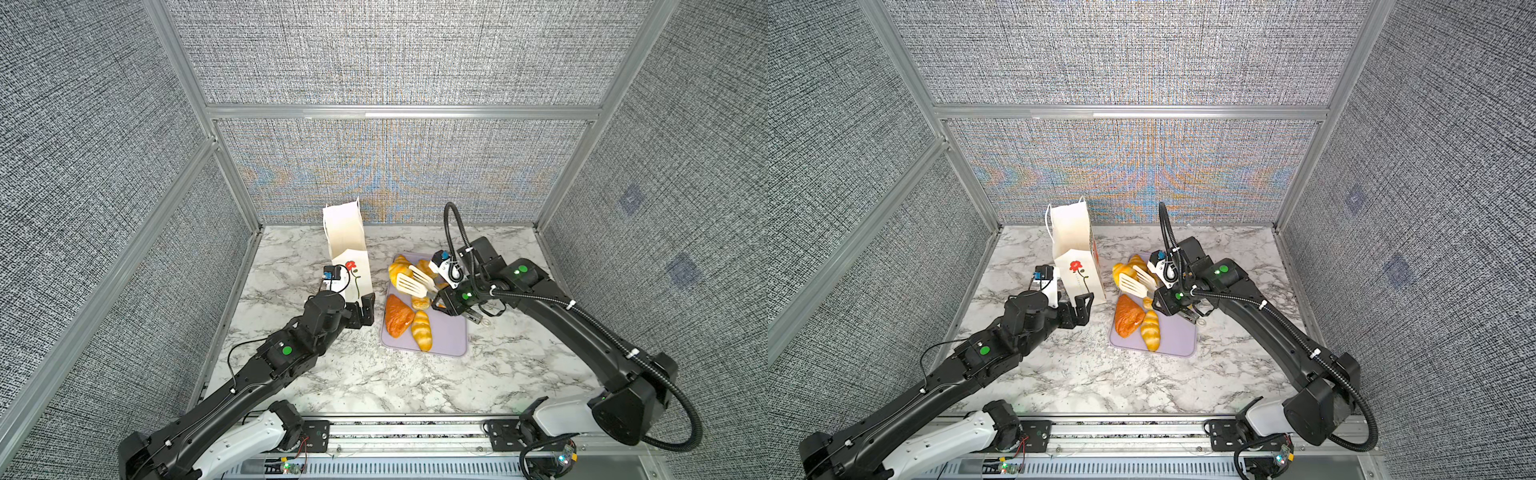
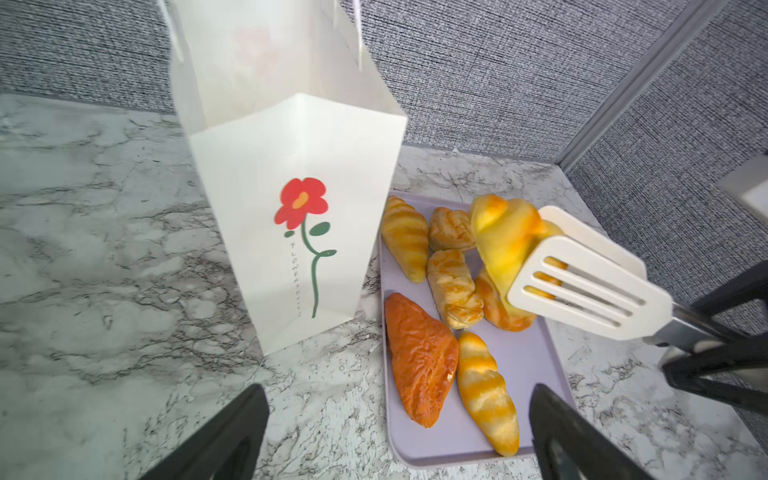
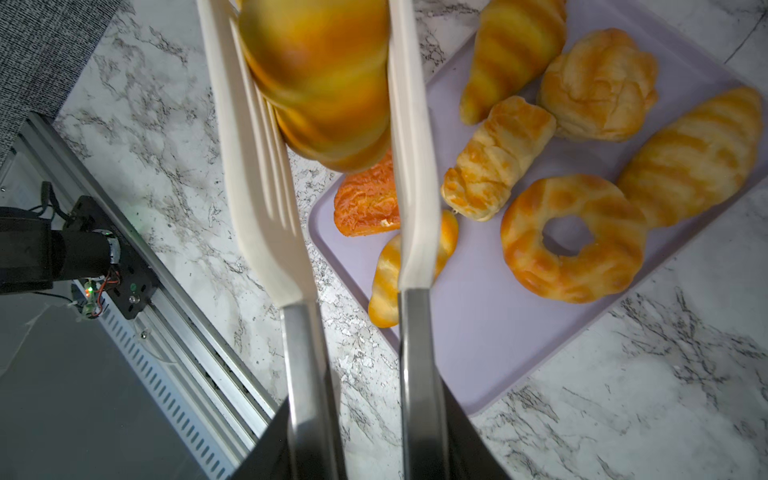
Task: Place the fake bread into the paper bag
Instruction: 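Lift the bun off the tray with the tongs in the right gripper, then carry the bun over the paper bag while the left gripper waits beside it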
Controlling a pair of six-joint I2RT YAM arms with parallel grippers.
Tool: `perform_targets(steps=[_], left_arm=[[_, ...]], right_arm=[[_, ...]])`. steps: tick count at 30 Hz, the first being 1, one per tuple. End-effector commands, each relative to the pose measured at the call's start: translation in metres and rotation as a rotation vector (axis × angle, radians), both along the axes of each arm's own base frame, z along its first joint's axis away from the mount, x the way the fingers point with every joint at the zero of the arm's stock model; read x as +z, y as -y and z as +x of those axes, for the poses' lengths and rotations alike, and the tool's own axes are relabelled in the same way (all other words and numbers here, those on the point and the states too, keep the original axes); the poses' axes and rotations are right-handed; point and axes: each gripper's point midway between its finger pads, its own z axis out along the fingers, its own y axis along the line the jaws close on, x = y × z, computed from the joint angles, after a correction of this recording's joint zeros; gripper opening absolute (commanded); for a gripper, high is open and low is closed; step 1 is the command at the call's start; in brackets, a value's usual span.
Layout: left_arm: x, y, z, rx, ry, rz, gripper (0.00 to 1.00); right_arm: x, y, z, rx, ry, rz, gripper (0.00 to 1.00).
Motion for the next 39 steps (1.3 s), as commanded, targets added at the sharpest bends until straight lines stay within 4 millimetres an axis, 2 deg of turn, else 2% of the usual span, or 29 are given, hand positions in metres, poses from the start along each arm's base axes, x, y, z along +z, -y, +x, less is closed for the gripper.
perform_targets(steps=[1,9,14,21,28,32,39], left_arm=[[-0.006,-0.017,0.003,0.045,-0.023,0.027,0.99],[-0.011,-0.050,0.019,0.099,-0.071,0.075,0.99],[-0.003,-0.045,0.018,0.043,-0.041,0.060,0.99],[-0.017,-0.046,0.015,0.015,-0.064,0.080,0.99],[-0.025,-0.048,0.014,-0.005,-0.065,0.100,0.99],[-0.024,-0.049,0.014,-0.018,-0.055,0.090,0.99],[-0.022,-0.049,0.013,-0.035,-0.047,0.072,0.99]], right_arm=[[0.014,-0.014,0.008,0.018,0.028,0.068,0.41],[0.042,-0.038,0.021,0.003,0.043,0.151,0.39],[0.063,-0.050,0.021,-0.001,0.066,0.199,0.39],[0.095,-0.081,0.021,0.035,0.102,0.270,0.39],[0.120,-0.116,0.033,0.028,0.135,0.347,0.39],[0.127,-0.131,0.043,0.009,0.155,0.392,0.39],[0.120,-0.146,0.064,-0.039,0.169,0.395,0.39]])
